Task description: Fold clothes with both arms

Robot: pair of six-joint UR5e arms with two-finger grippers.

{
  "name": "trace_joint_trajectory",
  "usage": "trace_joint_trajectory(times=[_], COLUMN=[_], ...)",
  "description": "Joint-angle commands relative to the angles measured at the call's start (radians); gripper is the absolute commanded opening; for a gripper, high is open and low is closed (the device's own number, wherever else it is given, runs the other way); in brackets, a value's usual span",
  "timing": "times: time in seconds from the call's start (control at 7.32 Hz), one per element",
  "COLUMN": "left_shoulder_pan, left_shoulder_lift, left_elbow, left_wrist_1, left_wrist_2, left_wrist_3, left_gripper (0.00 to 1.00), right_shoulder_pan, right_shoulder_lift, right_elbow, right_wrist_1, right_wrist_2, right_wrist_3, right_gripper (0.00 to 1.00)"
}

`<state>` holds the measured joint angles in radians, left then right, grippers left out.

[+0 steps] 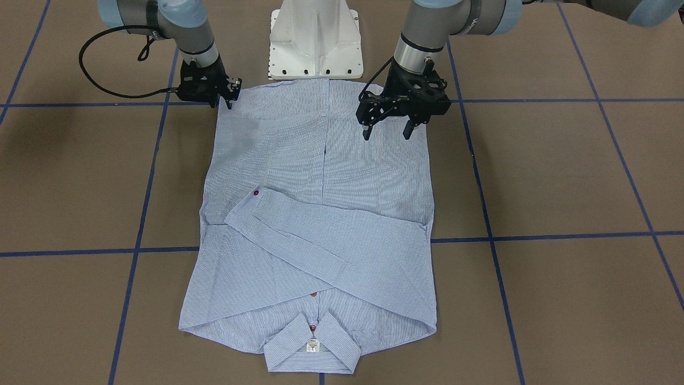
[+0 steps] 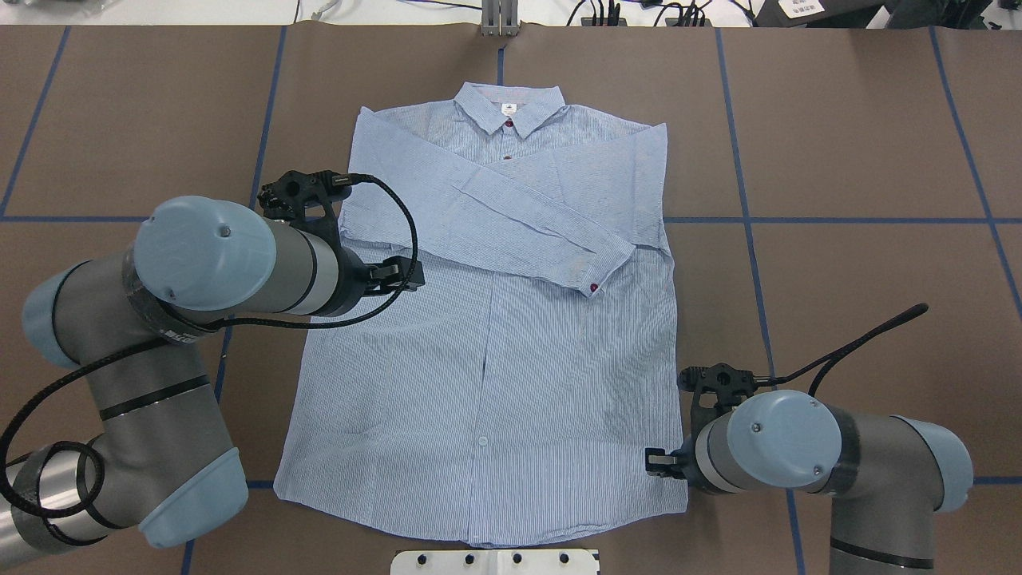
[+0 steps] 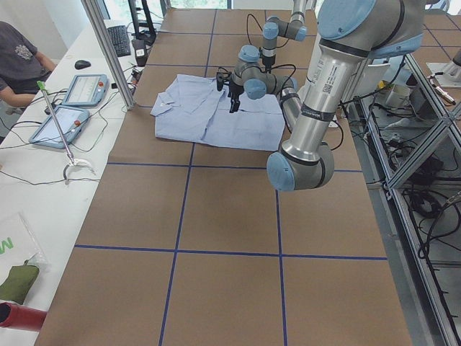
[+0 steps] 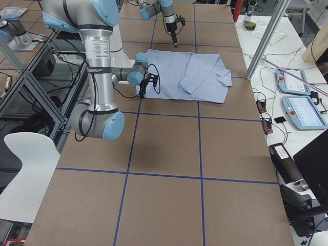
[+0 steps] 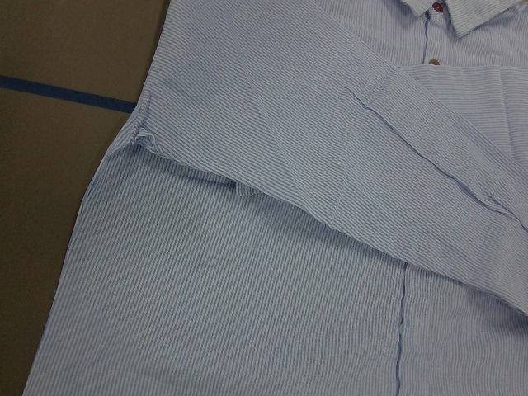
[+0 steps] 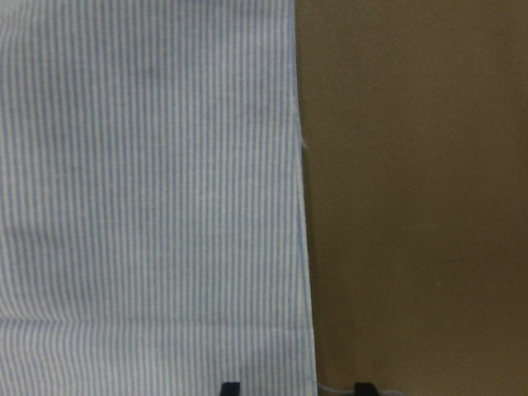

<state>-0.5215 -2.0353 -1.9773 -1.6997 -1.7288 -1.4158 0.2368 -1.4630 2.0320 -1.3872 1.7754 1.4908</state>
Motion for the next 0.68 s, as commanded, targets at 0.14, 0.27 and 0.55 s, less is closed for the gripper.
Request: trace_joint_trajectory(times=[0.14, 0.27, 0.55], left_shoulder_pan=[0.000, 0.000, 0.000], left_shoulder_lift=[-0.002, 0.001, 0.001], left_elbow=[0.000, 0.000, 0.000], left_wrist_1=[0.000, 0.000, 0.000], left_wrist_2=[0.000, 0.000, 0.000], left_wrist_3=[-0.002, 0.000, 0.000], left_gripper=[1.00, 1.00, 1.00], right_shoulder_pan=[-0.002, -0.002, -0.007], right_shoulder_lift=[-0.043, -0.042, -0.037], right_elbow=[-0.001, 0.000, -0.001], right_wrist_1=[0.105, 0.103, 0.096], right_wrist_2=[-0.001, -0.001, -0.001], right_wrist_3=[0.003, 0.003, 0.031], right_gripper=[0.58, 0.58, 0.58])
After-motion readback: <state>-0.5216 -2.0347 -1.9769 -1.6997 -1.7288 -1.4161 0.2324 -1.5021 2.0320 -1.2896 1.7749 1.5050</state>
